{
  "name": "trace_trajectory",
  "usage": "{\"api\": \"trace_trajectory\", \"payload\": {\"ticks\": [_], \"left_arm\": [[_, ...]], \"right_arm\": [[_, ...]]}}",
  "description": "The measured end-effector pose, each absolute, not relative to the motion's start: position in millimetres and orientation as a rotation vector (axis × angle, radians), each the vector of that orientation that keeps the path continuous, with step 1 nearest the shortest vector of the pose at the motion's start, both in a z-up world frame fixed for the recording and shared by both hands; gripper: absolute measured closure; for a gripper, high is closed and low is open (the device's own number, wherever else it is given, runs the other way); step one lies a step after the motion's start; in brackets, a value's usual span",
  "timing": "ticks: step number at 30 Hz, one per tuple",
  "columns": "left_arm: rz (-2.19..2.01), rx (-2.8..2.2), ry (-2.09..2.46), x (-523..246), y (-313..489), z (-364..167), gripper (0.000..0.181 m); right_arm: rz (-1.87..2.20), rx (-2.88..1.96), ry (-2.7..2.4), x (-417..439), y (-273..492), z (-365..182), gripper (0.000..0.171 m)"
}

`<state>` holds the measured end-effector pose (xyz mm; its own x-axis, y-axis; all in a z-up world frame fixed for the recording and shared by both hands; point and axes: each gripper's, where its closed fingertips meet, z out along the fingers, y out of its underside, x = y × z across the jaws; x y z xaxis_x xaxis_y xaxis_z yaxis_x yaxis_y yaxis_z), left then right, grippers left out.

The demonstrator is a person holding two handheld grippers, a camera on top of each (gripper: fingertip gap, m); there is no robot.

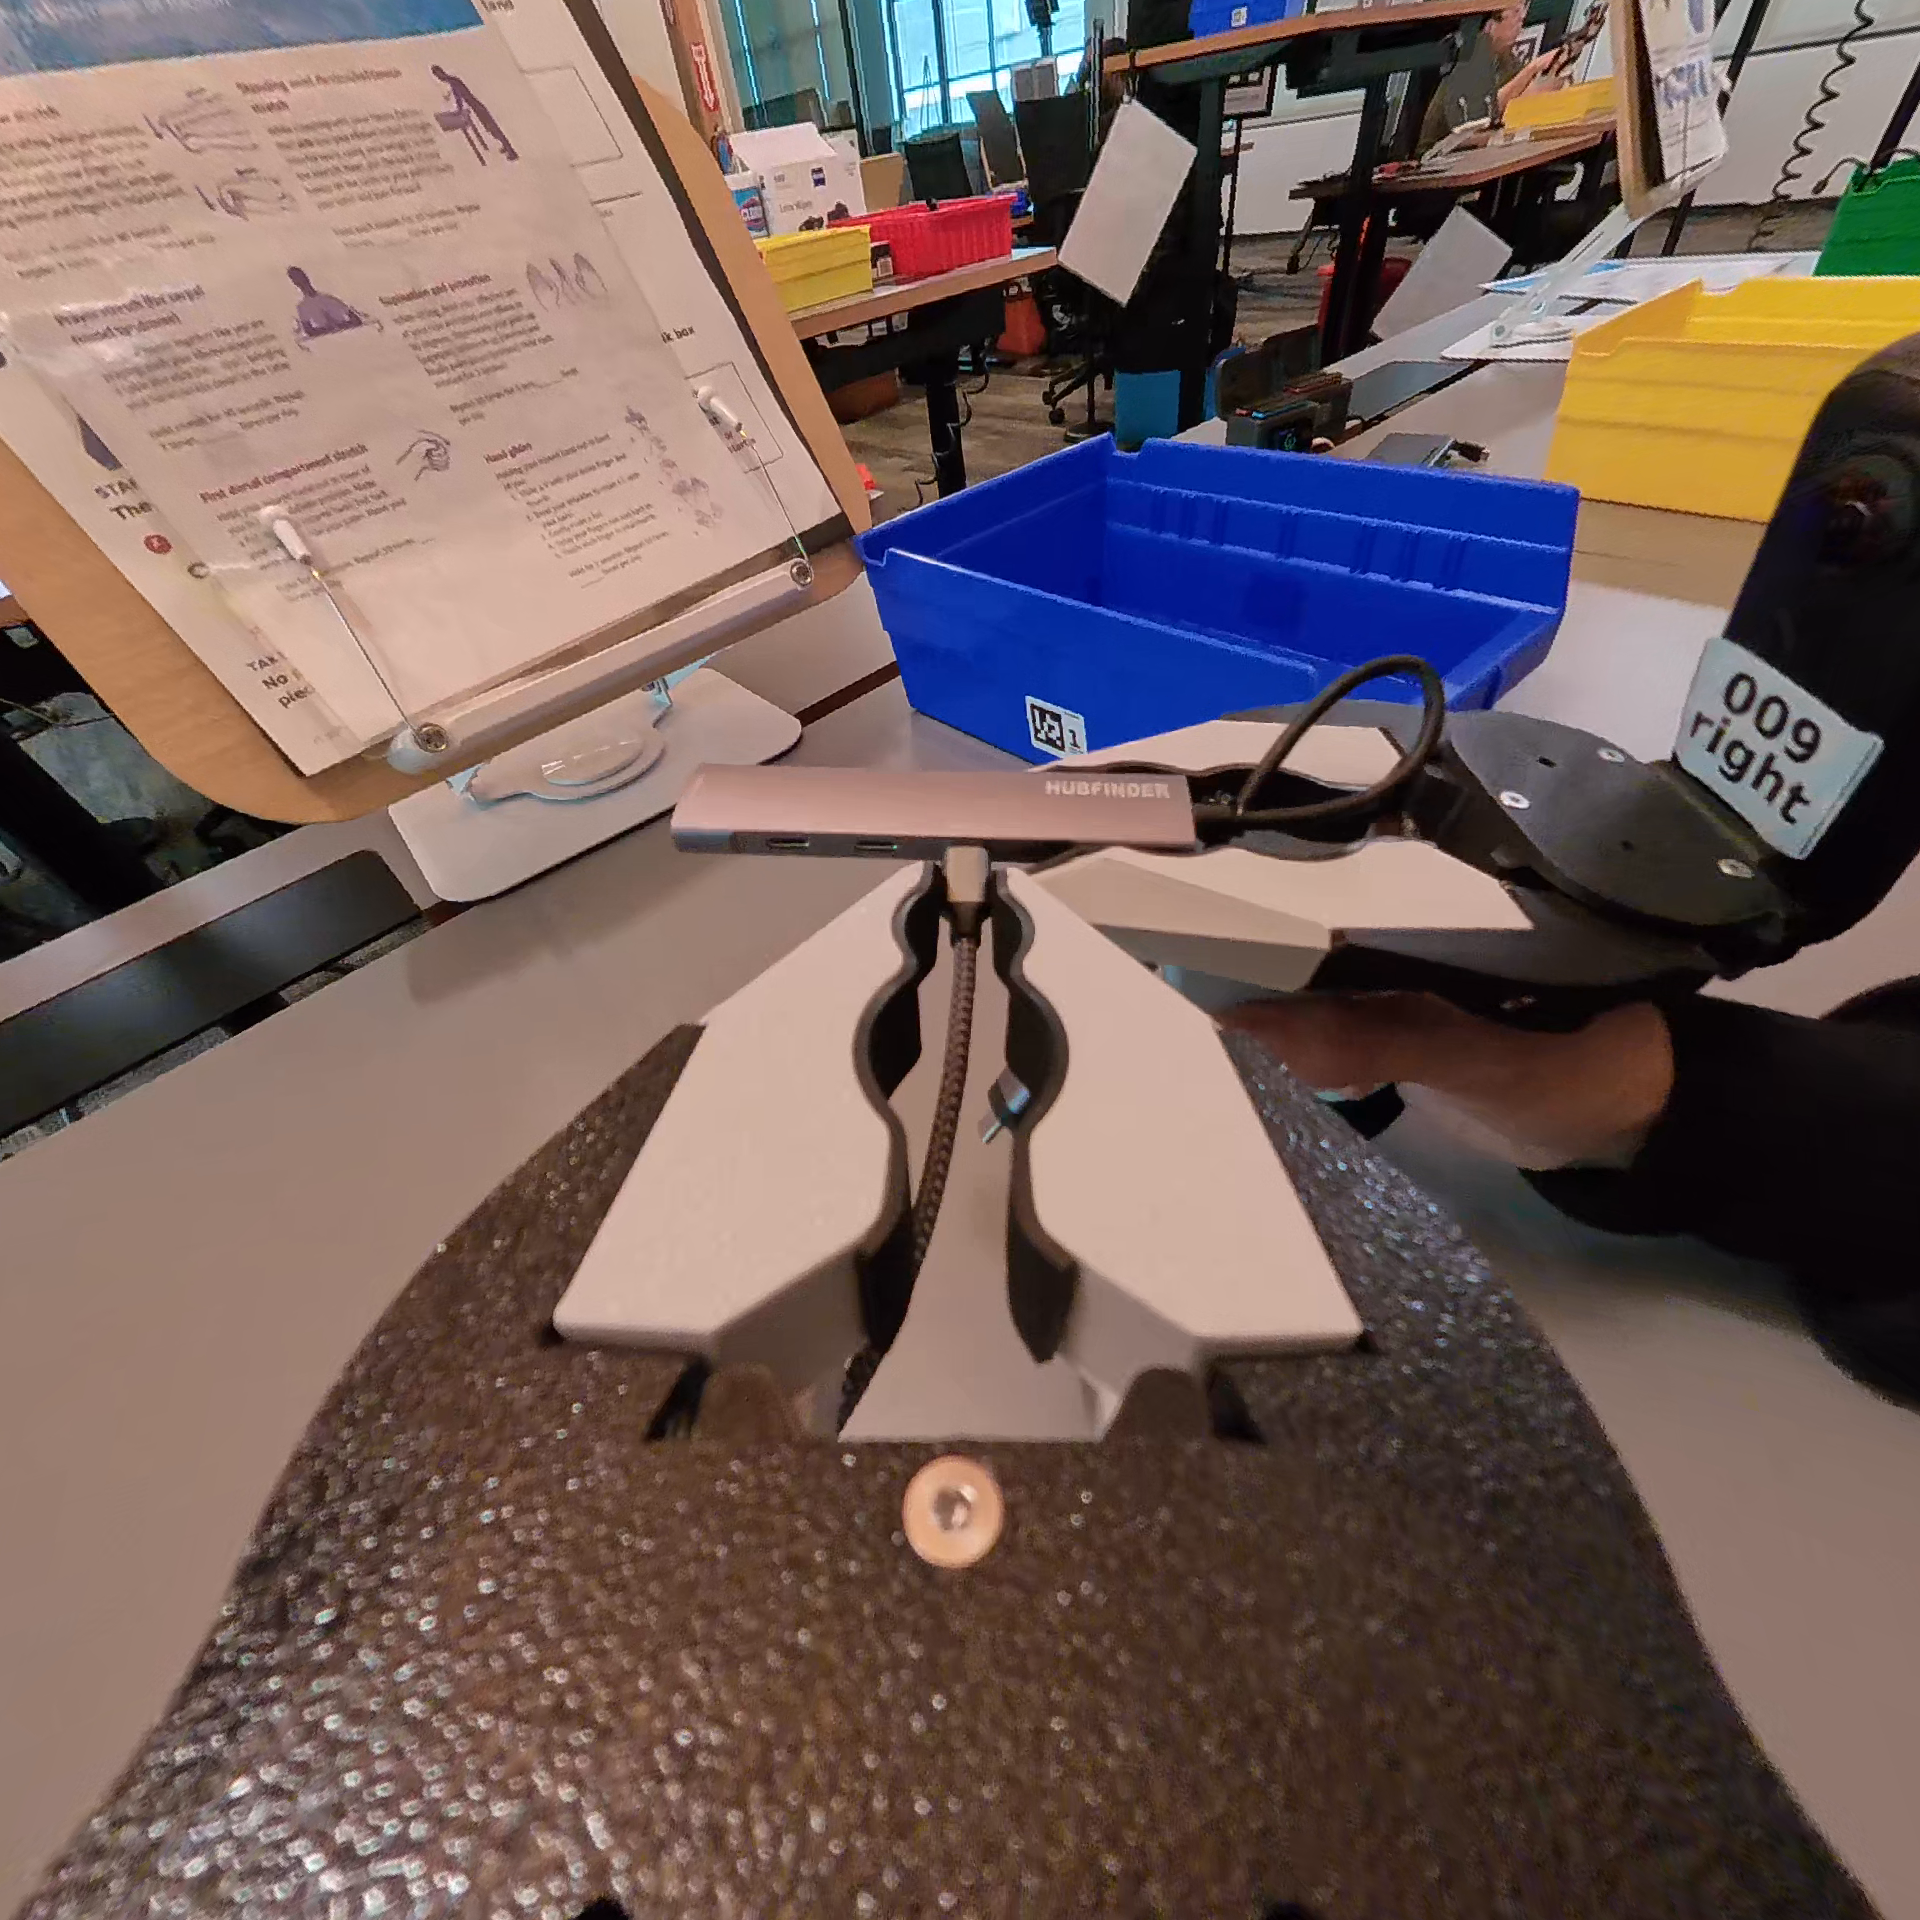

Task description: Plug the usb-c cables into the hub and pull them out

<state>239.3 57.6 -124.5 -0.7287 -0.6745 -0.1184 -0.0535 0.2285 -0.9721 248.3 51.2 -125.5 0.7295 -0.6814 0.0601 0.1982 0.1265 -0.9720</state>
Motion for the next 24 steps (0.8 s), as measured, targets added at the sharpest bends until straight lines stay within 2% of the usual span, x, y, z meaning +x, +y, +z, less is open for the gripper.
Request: {"api": "trace_trajectory", "payload": {"ticks": [12,24], "left_arm": [[-1.56,-0.726,2.003,238,55,-120,0.174],[-1.539,-0.752,1.982,241,61,-124,0.174]], "right_arm": [[-0.854,-1.283,0.422,248,46,-118,0.149],[-0.808,-1.278,0.418,246,49,-118,0.147]]}}
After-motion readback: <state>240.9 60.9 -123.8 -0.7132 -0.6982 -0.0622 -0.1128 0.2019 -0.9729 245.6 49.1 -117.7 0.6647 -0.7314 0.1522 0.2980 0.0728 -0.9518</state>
